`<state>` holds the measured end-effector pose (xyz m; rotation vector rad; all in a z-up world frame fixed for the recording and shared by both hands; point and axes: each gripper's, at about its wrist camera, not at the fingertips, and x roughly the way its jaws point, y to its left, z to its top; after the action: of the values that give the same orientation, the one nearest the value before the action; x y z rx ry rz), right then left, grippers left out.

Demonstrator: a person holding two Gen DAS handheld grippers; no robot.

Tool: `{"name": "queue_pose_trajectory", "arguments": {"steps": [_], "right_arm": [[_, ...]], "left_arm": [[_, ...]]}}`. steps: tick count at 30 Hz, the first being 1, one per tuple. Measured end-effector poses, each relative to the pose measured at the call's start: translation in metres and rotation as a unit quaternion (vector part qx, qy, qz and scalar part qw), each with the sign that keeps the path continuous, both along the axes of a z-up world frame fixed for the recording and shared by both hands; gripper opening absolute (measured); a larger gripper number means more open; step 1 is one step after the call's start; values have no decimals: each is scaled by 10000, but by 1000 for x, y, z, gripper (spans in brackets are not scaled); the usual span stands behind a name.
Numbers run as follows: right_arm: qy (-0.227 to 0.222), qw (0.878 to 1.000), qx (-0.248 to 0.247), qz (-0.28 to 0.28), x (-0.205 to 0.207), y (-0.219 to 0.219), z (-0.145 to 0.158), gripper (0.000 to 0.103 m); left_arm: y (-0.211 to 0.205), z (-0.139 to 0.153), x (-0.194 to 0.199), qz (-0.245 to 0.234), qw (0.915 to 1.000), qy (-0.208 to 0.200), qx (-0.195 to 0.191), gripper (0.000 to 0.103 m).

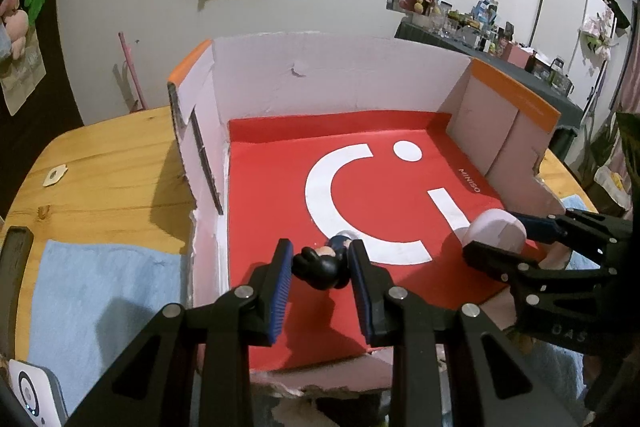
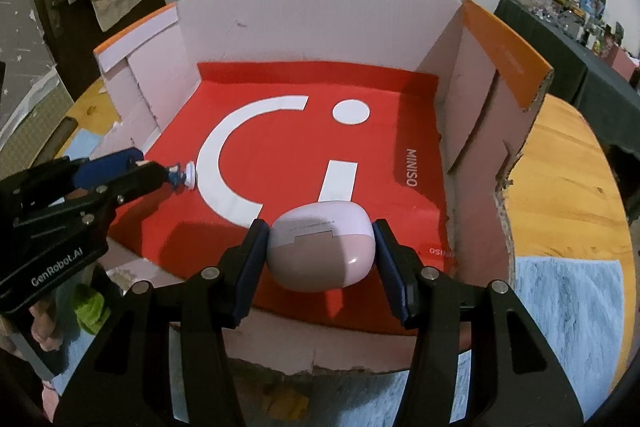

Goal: Organize objects
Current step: 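Lower the figurine with the left tool while the right tool lowers the pink case, then open both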

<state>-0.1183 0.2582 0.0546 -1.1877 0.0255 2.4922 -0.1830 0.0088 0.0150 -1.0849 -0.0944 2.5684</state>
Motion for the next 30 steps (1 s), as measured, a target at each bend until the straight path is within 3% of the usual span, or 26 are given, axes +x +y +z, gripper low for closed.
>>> {"name": "queue_pose_trajectory", "arguments": {"steps": [8,30], "right_arm": [[-204,9997,-150,4,-2,-3,0,51],[-236,9994,-256,27,-10,-3,-9,51]], "left_arm": [[8,-1,-4,-211,9985,-344,-369,30],[12,-6,-3,-252,9984,-426,-268,30]]}}
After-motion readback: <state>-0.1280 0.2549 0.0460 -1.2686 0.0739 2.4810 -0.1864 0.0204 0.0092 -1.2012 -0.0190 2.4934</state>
